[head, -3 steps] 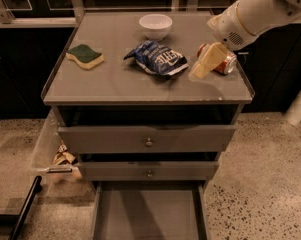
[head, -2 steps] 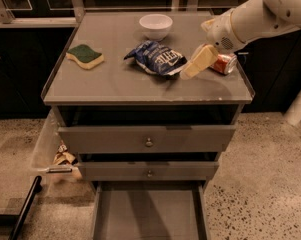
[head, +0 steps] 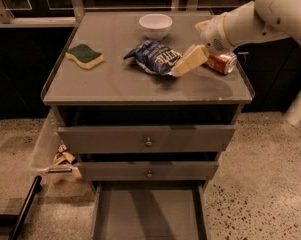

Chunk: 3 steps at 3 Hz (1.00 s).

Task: Place blue chip bag into bottom drawer

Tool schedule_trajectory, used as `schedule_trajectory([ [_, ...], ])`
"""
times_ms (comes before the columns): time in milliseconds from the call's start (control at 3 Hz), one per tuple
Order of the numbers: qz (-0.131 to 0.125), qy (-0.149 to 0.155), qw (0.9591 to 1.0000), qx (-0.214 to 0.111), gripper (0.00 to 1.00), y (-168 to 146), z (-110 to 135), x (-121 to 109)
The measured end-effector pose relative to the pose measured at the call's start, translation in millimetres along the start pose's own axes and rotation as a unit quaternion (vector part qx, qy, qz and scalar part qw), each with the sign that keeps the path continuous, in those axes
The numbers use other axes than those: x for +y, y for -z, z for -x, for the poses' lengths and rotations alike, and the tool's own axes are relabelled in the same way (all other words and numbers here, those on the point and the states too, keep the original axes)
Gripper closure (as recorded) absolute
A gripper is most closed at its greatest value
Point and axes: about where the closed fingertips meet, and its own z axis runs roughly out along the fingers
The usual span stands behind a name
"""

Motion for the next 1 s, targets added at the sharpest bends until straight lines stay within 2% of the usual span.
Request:
schedule_trajectory([
  [333, 0.005, -0.019, 0.9985, -0.050, 0.00, -28, 17, -12],
  [667, 0.019, -0.040, 0.9957, -0.081, 0.00, -53, 28, -20],
  [1000, 0.038, -0.065, 0.9935, -0.085, 0.00, -80, 26, -28],
])
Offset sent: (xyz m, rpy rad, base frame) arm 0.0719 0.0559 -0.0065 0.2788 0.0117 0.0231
